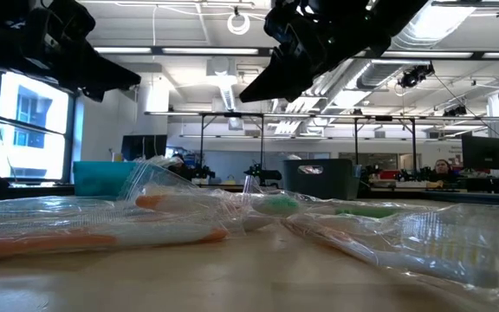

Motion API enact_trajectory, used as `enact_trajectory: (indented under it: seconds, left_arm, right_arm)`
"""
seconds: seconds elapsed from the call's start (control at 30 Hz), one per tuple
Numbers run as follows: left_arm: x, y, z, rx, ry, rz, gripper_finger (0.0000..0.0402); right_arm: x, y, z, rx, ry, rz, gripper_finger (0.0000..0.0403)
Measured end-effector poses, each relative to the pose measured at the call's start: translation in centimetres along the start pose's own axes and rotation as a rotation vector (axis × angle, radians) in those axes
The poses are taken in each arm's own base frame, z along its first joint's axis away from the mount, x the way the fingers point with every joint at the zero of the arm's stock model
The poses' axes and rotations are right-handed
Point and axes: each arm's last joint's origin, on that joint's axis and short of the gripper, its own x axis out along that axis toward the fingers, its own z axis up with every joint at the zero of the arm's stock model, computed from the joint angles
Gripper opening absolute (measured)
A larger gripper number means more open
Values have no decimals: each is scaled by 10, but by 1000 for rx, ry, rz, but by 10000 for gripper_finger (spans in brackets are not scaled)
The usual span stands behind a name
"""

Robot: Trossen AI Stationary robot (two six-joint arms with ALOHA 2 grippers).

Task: Pick & Place Toothbrushes
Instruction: Put the orange toothbrush into the dark gray bin

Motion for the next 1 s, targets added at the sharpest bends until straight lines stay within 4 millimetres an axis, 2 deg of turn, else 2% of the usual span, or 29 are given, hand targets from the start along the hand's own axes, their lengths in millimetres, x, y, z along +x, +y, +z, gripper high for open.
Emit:
enact_trajectory:
  seconds: [0.3,0.53,0.7,0.83,1.0]
  left_arm:
    - [0,0,0,0,4,0,0]
    - [0,0,-3,-18,29,1,0]
    - [0,0,-6,-43,61,3,0]
    - [0,0,-7,-52,67,4,0]
    - [0,0,-7,-52,67,6,0]
  right_arm:
    - [5,0,-4,-13,8,6,3]
    - [35,-1,-28,-11,53,9,2]
    - [43,4,-40,-17,115,20,4]
    - [43,7,-41,-40,128,25,23]
    - [42,7,-42,-40,134,29,77]
